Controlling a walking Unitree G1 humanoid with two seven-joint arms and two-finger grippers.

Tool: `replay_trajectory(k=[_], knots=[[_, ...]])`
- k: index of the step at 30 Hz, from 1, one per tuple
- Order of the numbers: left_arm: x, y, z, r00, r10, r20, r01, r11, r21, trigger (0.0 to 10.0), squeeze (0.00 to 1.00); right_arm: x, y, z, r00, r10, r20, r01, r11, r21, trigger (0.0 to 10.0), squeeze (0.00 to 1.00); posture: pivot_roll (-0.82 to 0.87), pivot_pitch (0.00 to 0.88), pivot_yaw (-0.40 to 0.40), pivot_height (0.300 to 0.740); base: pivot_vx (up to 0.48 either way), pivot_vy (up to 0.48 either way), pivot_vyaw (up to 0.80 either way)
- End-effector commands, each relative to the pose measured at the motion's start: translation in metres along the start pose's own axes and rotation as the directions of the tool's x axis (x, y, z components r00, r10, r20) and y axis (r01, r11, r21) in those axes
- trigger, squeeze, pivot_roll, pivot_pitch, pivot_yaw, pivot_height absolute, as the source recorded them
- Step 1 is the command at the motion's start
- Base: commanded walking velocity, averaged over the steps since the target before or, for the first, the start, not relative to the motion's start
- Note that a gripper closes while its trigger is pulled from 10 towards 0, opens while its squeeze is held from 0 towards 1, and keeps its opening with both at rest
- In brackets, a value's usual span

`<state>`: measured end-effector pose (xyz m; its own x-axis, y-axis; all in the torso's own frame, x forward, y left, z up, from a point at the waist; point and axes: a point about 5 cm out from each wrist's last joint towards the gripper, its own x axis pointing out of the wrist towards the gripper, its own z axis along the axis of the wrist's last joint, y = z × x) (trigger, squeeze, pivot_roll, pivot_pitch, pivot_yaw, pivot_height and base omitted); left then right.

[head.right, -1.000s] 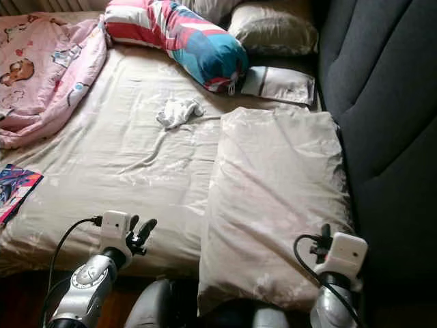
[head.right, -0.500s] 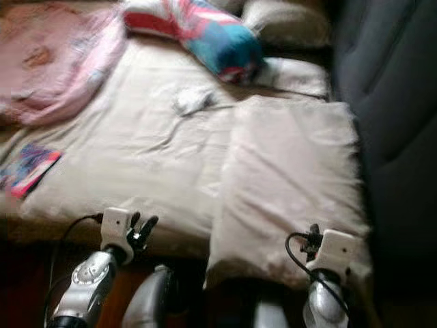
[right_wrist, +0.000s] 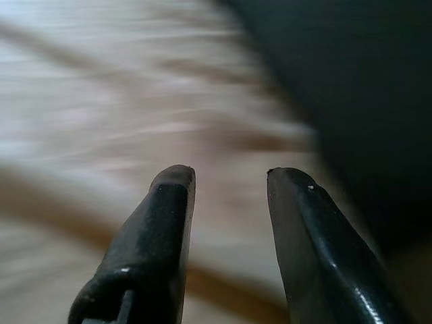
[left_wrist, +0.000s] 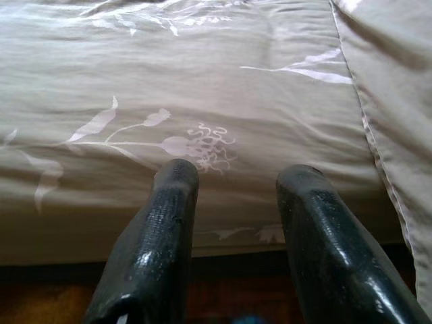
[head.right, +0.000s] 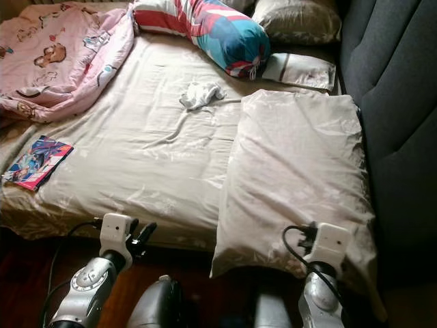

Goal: Clean up the room

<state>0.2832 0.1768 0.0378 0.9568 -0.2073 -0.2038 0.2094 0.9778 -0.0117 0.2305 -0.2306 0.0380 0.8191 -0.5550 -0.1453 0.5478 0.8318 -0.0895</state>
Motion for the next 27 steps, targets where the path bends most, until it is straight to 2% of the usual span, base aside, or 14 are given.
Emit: replay_trajectory(k=[1, 6, 8, 9, 11, 13, 14, 16, 18, 21, 22, 23, 24, 27], knots=[[-0.006, 0.005, -0.006, 1.000, 0.018, -0.020, -0.018, 1.000, 0.017, 10.0, 0.00, -0.007, -0.017, -0.007, 0.994, -0.106, -0.014, 0.106, 0.994, -0.023, 10.0, 0.00, -0.05, 0.225, 0.071, 0.662, 0.000, 0.000, 0.00], [-0.006, 0.005, -0.007, 1.000, 0.020, -0.024, -0.020, 1.000, 0.021, 10.0, 0.00, -0.026, -0.046, -0.033, 0.962, -0.239, -0.135, 0.223, 0.966, -0.128, 10.0, 0.00, -0.06, 0.228, 0.071, 0.662, 0.000, 0.000, 0.00], [-0.006, 0.007, -0.008, 0.999, 0.023, -0.027, -0.022, 0.999, 0.023, 10.0, 0.00, -0.035, -0.061, -0.042, 0.931, -0.318, -0.178, 0.293, 0.944, -0.153, 10.0, 0.00, -0.06, 0.227, 0.067, 0.662, 0.000, 0.000, 0.00], [-0.006, 0.008, -0.007, 0.999, 0.027, -0.028, -0.026, 0.999, 0.024, 10.0, 0.00, -0.046, -0.072, -0.052, 0.895, -0.377, -0.236, 0.336, 0.921, -0.199, 10.0, 0.00, -0.07, 0.225, 0.064, 0.662, 0.000, 0.000, 0.00], [-0.006, 0.009, -0.007, 0.999, 0.031, -0.029, -0.030, 0.999, 0.026, 10.0, 0.00, -0.057, -0.077, -0.065, 0.861, -0.394, -0.321, 0.335, 0.915, -0.224, 10.0, 0.00, -0.07, 0.224, 0.063, 0.662, 0.000, 0.000, 0.00], [-0.006, 0.010, -0.008, 0.999, 0.033, -0.030, -0.032, 0.999, 0.027, 10.0, 0.00, -0.068, -0.074, -0.084, 0.825, -0.352, -0.442, 0.285, 0.935, -0.211, 10.0, 0.00, -0.07, 0.224, 0.063, 0.662, 0.000, 0.000, 0.00], [-0.006, 0.010, -0.008, 0.999, 0.033, -0.030, -0.032, 0.999, 0.027, 10.0, 0.00, -0.068, -0.074, -0.084, 0.825, -0.352, -0.442, 0.285, 0.935, -0.211, 10.0, 0.00, -0.07, 0.224, 0.063, 0.662, 0.000, 0.000, 0.00], [-0.006, 0.010, -0.008, 0.999, 0.030, -0.031, -0.029, 0.999, 0.035, 10.0, 0.00, -0.072, -0.060, -0.094, 0.817, -0.254, -0.518, 0.192, 0.967, -0.170, 10.0, 0.00, -0.06, 0.224, 0.065, 0.662, 0.000, 0.000, 0.00], [-0.006, 0.010, -0.008, 0.999, 0.028, -0.032, -0.027, 0.999, 0.040, 10.0, 0.00, -0.072, -0.056, -0.095, 0.816, -0.238, -0.527, 0.180, 0.971, -0.160, 10.0, 0.00, -0.06, 0.224, 0.066, 0.662, 0.000, 0.000, 0.00], [-0.006, 0.010, -0.008, 0.999, 0.028, -0.033, -0.026, 0.999, 0.043, 10.0, 0.00, -0.065, -0.026, -0.101, 0.808, 0.008, -0.590, -0.044, 0.998, -0.047, 10.0, 0.00, -0.06, 0.224, 0.066, 0.662, 0.000, 0.000, 0.00], [-0.006, 0.010, -0.008, 0.999, 0.028, -0.032, -0.027, 0.999, 0.043, 10.0, 0.00, -0.060, -0.017, -0.100, 0.810, 0.084, -0.581, -0.120, 0.993, -0.023, 10.0, 0.00, -0.06, 0.225, 0.068, 0.662, 0.000, 0.000, 0.00], [-0.007, 0.010, -0.008, 0.999, 0.029, -0.032, -0.028, 0.999, 0.043, 10.0, 0.00, -0.057, -0.014, -0.097, 0.819, 0.097, -0.565, -0.131, 0.991, -0.019, 10.0, 0.00, -0.06, 0.224, 0.068, 0.662, 0.000, 0.000, 0.00], [-0.007, 0.011, -0.008, 0.999, 0.030, -0.031, -0.028, 0.999, 0.043, 10.0, 0.00, -0.048, -0.007, -0.090, 0.842, 0.160, -0.514, -0.183, 0.983, 0.007, 10.0, 0.00, -0.05, 0.227, 0.071, 0.662, 0.000, 0.000, 0.00], [-0.008, 0.011, -0.008, 0.999, 0.030, -0.031, -0.029, 0.999, 0.046, 10.0, 0.00, -0.038, 0.004, -0.083, 0.846, 0.245, -0.474, -0.267, 0.963, 0.021, 10.0, 0.00, -0.05, 0.230, 0.075, 0.662, 0.000, 0.000, 0.00]])
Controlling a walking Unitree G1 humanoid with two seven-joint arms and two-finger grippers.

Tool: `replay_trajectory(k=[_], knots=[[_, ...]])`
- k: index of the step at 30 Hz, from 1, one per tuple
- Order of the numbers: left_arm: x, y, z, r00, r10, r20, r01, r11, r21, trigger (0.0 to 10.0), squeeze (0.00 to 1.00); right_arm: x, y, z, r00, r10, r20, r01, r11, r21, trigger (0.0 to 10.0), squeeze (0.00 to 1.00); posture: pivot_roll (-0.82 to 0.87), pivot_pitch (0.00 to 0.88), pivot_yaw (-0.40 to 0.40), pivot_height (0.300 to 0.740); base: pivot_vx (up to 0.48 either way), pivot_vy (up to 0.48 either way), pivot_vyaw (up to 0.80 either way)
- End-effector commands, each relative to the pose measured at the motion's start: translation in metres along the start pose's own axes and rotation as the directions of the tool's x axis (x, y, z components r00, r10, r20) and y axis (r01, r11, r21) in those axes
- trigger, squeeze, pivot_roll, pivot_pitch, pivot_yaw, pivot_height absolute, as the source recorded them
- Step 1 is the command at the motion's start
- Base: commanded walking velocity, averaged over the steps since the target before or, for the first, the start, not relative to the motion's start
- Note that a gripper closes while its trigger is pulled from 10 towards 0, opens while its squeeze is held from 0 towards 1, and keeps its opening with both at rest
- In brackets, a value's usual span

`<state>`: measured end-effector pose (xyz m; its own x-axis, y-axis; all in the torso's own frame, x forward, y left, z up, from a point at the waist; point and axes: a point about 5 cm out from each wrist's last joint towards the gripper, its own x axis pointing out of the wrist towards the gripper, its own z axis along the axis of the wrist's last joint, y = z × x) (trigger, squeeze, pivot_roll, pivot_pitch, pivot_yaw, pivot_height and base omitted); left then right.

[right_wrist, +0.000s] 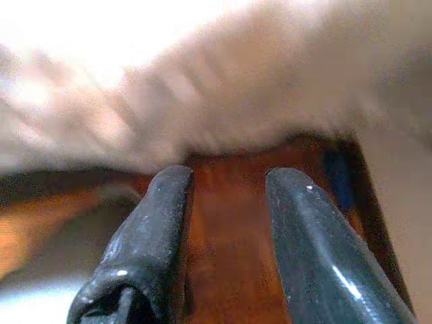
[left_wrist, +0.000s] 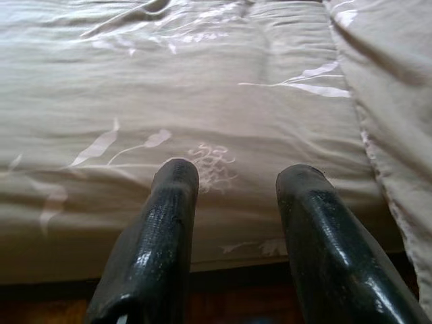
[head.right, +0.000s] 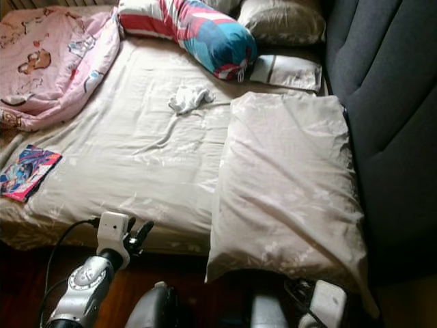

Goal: Clean up the room

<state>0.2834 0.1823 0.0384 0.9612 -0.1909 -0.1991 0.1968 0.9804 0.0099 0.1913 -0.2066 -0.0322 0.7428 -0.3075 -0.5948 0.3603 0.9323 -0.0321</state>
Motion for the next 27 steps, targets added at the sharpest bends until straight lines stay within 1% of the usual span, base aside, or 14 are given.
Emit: replay_trajectory(k=[1, 4, 7, 9, 10, 11, 13, 15, 18, 21, 23, 25, 26, 27], knots=[[-0.007, 0.006, -0.009, 0.999, 0.013, -0.037, -0.012, 1.000, 0.028, 10.0, 0.00, 0.004, 0.001, -0.006, 0.998, 0.050, -0.026, -0.051, 0.998, -0.042, 10.0, 0.00, -0.05, 0.230, 0.075, 0.662, 0.000, 0.000, 0.00], [-0.008, 0.007, -0.009, 0.999, 0.014, -0.038, -0.012, 0.999, 0.031, 10.0, 0.00, 0.015, 0.005, -0.004, 0.996, 0.072, -0.048, -0.074, 0.995, -0.061, 10.0, 0.00, -0.04, 0.235, 0.084, 0.662, 0.000, 0.000, 0.00], [-0.009, 0.007, -0.009, 0.999, 0.014, -0.038, -0.012, 0.999, 0.032, 10.0, 0.00, 0.020, 0.009, -0.003, 0.993, 0.104, -0.050, -0.107, 0.992, -0.060, 10.0, 0.00, -0.03, 0.236, 0.088, 0.662, 0.000, 0.000, 0.00], [-0.010, 0.008, -0.010, 0.999, 0.013, -0.039, -0.012, 0.999, 0.034, 10.0, 0.00, 0.022, 0.015, -0.005, 0.988, 0.135, -0.077, -0.141, 0.987, -0.072, 10.0, 0.00, -0.03, 0.241, 0.092, 0.662, 0.000, 0.000, 0.00], [-0.010, 0.008, -0.010, 0.999, 0.013, -0.039, -0.012, 0.999, 0.034, 10.0, 0.00, 0.022, 0.015, -0.005, 0.988, 0.135, -0.077, -0.141, 0.987, -0.072, 10.0, 0.00, -0.03, 0.241, 0.092, 0.662, 0.000, 0.000, 0.00], [-0.011, 0.009, -0.010, 0.999, 0.014, -0.040, -0.013, 0.999, 0.037, 10.0, 0.00, 0.024, 0.020, -0.009, 0.981, 0.157, -0.113, -0.168, 0.981, -0.100, 10.0, 0.00, -0.02, 0.243, 0.094, 0.662, 0.000, 0.000, 0.00], [-0.013, 0.010, -0.010, 0.999, 0.016, -0.040, -0.015, 0.999, 0.040, 10.0, 0.00, 0.026, 0.023, -0.011, 0.979, 0.154, -0.134, -0.171, 0.978, -0.123, 10.0, 0.00, 0.00, 0.247, 0.098, 0.662, 0.000, 0.000, 0.00], [-0.016, 0.013, -0.010, 0.999, 0.021, -0.041, -0.019, 0.999, 0.045, 10.0, 0.00, 0.029, 0.028, -0.008, 0.982, 0.150, -0.117, -0.162, 0.981, -0.105, 10.0, 0.00, 0.01, 0.253, 0.103, 0.662, 0.000, 0.000, 0.00], [-0.018, 0.013, -0.010, 0.999, 0.022, -0.042, -0.020, 0.999, 0.048, 10.0, 0.00, 0.031, 0.030, -0.005, 0.983, 0.149, -0.107, -0.160, 0.983, -0.094, 10.0, 0.00, 0.02, 0.257, 0.106, 0.662, 0.000, 0.000, 0.00], [-0.023, 0.014, -0.012, 0.999, 0.022, -0.044, -0.020, 0.998, 0.052, 10.0, 0.00, 0.035, 0.036, 0.004, 0.986, 0.145, -0.080, -0.152, 0.983, -0.098, 10.0, 0.00, 0.04, 0.264, 0.110, 0.662, 0.000, 0.000, 0.00], [-0.025, 0.014, -0.012, 0.999, 0.026, -0.045, -0.023, 0.998, 0.055, 10.0, 0.00, 0.039, 0.040, 0.015, 0.988, 0.143, -0.059, -0.148, 0.985, -0.087, 10.0, 0.00, 0.06, 0.269, 0.111, 0.662, 0.000, 0.000, 0.00], [-0.028, 0.016, -0.013, 0.998, 0.032, -0.048, -0.029, 0.998, 0.060, 10.0, 0.00, 0.043, 0.043, 0.029, 0.990, 0.136, -0.027, -0.137, 0.988, -0.068, 10.0, 0.00, 0.07, 0.277, 0.111, 0.662, 0.000, 0.000, 0.00], [-0.032, 0.018, -0.013, 0.998, 0.041, -0.050, -0.038, 0.997, 0.064, 10.0, 0.00, 0.048, 0.047, 0.047, 0.990, 0.138, 0.013, -0.137, 0.989, -0.062, 10.0, 0.00, 0.08, 0.280, 0.111, 0.662, 0.000, 0.000, 0.00], [-0.033, 0.019, -0.013, 0.998, 0.044, -0.050, -0.041, 0.997, 0.065, 10.0, 0.00, 0.050, 0.048, 0.053, 0.990, 0.139, 0.027, -0.137, 0.989, -0.062, 10.0, 0.00, 0.09, 0.282, 0.111, 0.662, 0.000, 0.000, 0.00]])
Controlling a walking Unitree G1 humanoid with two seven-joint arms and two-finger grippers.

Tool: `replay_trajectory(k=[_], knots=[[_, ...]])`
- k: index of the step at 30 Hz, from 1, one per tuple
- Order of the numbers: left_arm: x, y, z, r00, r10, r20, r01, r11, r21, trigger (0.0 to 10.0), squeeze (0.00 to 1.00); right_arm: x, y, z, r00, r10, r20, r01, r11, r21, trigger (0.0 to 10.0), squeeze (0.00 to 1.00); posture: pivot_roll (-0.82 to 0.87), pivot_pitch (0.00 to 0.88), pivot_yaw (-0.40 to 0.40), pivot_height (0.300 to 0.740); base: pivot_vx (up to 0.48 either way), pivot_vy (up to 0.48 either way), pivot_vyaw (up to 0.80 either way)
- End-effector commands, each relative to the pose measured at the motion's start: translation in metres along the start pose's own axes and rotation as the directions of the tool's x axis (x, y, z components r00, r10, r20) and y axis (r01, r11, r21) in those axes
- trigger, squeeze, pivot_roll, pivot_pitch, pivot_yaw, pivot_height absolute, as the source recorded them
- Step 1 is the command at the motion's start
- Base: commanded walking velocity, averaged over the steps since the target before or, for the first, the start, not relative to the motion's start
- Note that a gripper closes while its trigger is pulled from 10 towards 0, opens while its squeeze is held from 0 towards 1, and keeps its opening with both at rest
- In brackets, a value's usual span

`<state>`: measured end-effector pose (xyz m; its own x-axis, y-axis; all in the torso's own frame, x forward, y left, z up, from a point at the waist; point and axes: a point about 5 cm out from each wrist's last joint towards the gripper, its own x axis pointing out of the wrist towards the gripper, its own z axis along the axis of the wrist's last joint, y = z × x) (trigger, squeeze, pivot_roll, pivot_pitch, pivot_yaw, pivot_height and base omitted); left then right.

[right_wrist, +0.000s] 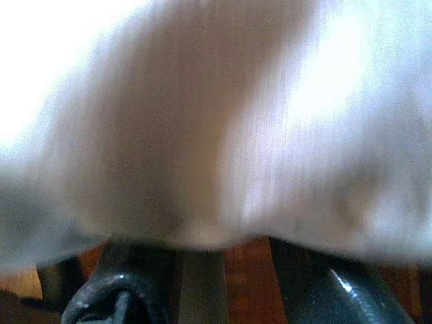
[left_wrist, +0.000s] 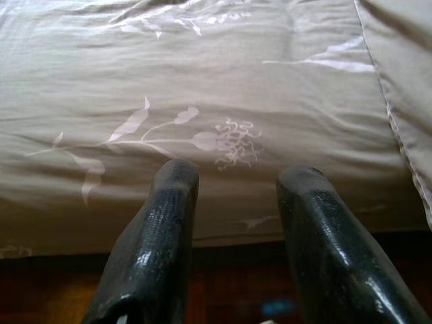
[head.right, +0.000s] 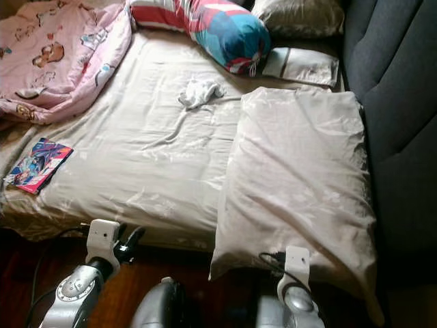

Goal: Clean up the room

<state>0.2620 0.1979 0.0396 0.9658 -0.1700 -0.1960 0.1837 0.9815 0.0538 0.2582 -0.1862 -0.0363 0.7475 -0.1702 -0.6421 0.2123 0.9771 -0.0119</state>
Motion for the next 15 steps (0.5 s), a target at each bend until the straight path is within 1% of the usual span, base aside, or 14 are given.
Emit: replay_trajectory(k=[1, 3, 5, 6, 8, 9, 10, 11, 13, 15], knots=[[-0.010, 0.008, -0.010, 0.998, 0.023, -0.054, -0.022, 0.999, 0.026, 10.0, 0.00, 0.004, 0.003, 0.027, 0.995, 0.003, 0.100, -0.004, 1.000, 0.014, 10.0, 0.00, 0.09, 0.284, 0.112, 0.662, 0.000, 0.000, 0.00], [-0.013, 0.008, -0.010, 0.998, 0.027, -0.054, -0.025, 0.999, 0.029, 10.0, 0.00, 0.006, 0.003, 0.038, 0.993, 0.008, 0.119, -0.007, 1.000, -0.007, 10.0, 0.00, 0.10, 0.286, 0.111, 0.662, 0.000, 0.000, 0.00], [-0.016, 0.008, -0.009, 0.998, 0.028, -0.053, -0.027, 0.999, 0.032, 10.0, 0.00, 0.008, 0.001, 0.053, 0.989, 0.001, 0.147, 0.002, 1.000, -0.023, 10.0, 0.00, 0.12, 0.292, 0.109, 0.662, 0.000, 0.000, 0.00], [-0.018, 0.009, -0.010, 0.998, 0.033, -0.056, -0.031, 0.999, 0.033, 10.0, 0.00, 0.010, -0.004, 0.073, 0.983, -0.024, 0.184, 0.026, 1.000, -0.012, 10.0, 0.00, 0.12, 0.296, 0.108, 0.662, 0.000, 0.000, 0.00], [-0.021, 0.010, -0.011, 0.997, 0.039, -0.060, -0.037, 0.999, 0.033, 10.0, 0.00, 0.010, -0.007, 0.092, 0.974, -0.042, 0.222, 0.044, 0.999, -0.003, 10.0, 0.00, 0.13, 0.298, 0.108, 0.662, 0.000, 0.000, 0.00], [-0.022, 0.011, -0.011, 0.997, 0.040, -0.061, -0.038, 0.999, 0.034, 10.0, 0.00, 0.010, -0.008, 0.097, 0.971, -0.046, 0.234, 0.048, 0.999, -0.002, 10.0, 0.00, 0.13, 0.300, 0.108, 0.662, 0.000, 0.000, 0.00], [-0.023, 0.011, -0.011, 0.997, 0.041, -0.063, -0.039, 0.999, 0.034, 10.0, 0.00, 0.010, -0.008, 0.109, 0.964, -0.044, 0.262, 0.047, 0.999, -0.003, 10.0, 0.00, 0.13, 0.302, 0.108, 0.662, 0.000, 0.000, 0.00], [-0.023, 0.011, -0.011, 0.997, 0.041, -0.063, -0.039, 0.999, 0.034, 10.0, 0.00, 0.010, -0.008, 0.109, 0.964, -0.044, 0.262, 0.047, 0.999, -0.003, 10.0, 0.00, 0.13, 0.302, 0.108, 0.662, 0.000, 0.000, 0.00], [-0.026, 0.011, -0.011, 0.997, 0.043, -0.067, -0.041, 0.999, 0.034, 10.0, 0.00, 0.009, -0.007, 0.125, 0.952, -0.040, 0.303, 0.045, 0.999, -0.009, 10.0, 0.00, 0.14, 0.306, 0.111, 0.662, 0.000, 0.000, 0.00], [-0.026, 0.011, -0.011, 0.997, 0.043, -0.067, -0.041, 0.999, 0.034, 10.0, 0.00, 0.009, -0.007, 0.125, 0.952, -0.040, 0.303, 0.045, 0.999, -0.009, 10.0, 0.00, 0.14, 0.306, 0.111, 0.662, 0.000, 0.000, 0.00]])
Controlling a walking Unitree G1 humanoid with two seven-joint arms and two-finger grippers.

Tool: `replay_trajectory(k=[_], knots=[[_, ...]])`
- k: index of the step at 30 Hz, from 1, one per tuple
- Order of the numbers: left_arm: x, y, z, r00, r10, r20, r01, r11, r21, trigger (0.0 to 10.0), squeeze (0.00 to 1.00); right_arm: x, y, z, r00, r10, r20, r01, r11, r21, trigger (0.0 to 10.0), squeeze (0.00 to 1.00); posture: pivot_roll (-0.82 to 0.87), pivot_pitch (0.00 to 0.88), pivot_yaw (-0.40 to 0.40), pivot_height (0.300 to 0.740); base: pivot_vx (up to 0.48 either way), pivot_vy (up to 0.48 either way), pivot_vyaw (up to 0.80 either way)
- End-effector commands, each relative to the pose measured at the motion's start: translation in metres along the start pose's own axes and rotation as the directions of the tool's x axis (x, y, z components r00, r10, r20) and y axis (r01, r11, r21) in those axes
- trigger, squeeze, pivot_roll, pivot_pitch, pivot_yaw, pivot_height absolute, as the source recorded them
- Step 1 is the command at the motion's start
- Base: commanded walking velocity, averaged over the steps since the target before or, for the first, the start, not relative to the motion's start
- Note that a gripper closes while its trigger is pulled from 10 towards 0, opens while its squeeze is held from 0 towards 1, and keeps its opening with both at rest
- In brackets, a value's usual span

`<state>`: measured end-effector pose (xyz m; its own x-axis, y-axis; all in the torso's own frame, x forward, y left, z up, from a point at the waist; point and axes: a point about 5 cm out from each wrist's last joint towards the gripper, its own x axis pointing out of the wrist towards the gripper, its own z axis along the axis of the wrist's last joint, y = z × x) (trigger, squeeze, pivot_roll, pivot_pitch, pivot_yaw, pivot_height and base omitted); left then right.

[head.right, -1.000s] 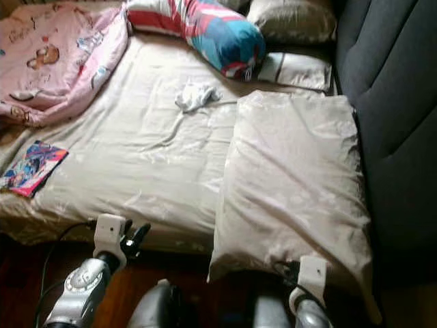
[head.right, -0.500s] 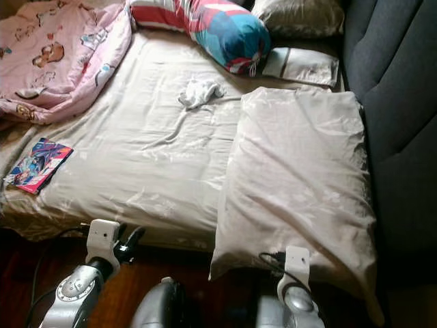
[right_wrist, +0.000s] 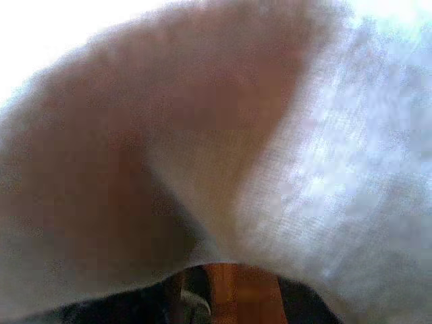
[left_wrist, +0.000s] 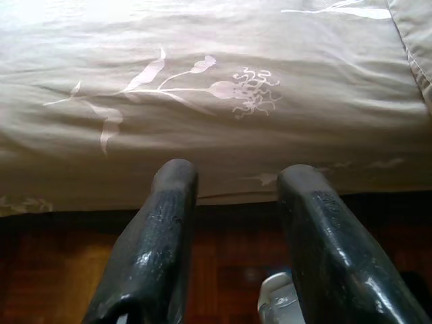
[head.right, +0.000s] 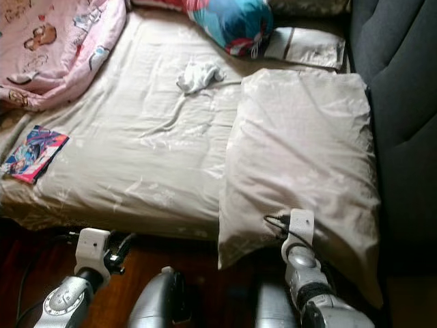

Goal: Clean up the room

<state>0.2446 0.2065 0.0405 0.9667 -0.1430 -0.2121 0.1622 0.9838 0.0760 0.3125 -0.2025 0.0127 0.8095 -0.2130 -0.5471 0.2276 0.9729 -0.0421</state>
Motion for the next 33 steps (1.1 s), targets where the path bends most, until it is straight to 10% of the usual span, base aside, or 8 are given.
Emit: replay_trajectory(k=[1, 6, 20, 33], knots=[[-0.009, 0.006, -0.009, 0.999, 0.017, -0.051, -0.016, 1.000, 0.017, 10.0, 0.00, 0.003, -0.005, 0.067, 0.974, -0.021, 0.225, 0.018, 1.000, 0.014, 10.0, 0.00, 0.14, 0.310, 0.112, 0.662, 0.000, 0.000, 0.00], [-0.010, 0.007, -0.007, 0.998, 0.021, -0.057, -0.020, 1.000, 0.020, 10.0, 0.00, 0.001, -0.012, 0.118, 0.939, -0.051, 0.340, 0.034, 0.998, 0.056, 10.0, 0.00, 0.14, 0.306, 0.115, 0.662, 0.000, 0.000, 0.00], [-0.003, 0.003, -0.003, 0.999, 0.005, -0.048, -0.003, 1.000, 0.031, 10.0, 0.00, -0.004, -0.017, 0.139, 0.906, -0.074, 0.417, 0.027, 0.993, 0.119, 10.0, 0.00, 0.13, 0.297, 0.119, 0.662, 0.000, 0.000, 0.00], [0.006, -0.007, -0.004, 0.998, -0.023, -0.056, 0.024, 1.000, 0.015, 10.0, 0.00, -0.004, -0.026, 0.011, 0.976, -0.103, 0.192, 0.080, 0.989, 0.124, 10.0, 0.00, 0.08, 0.275, 0.116, 0.662, 0.000, 0.000, 0.00]])
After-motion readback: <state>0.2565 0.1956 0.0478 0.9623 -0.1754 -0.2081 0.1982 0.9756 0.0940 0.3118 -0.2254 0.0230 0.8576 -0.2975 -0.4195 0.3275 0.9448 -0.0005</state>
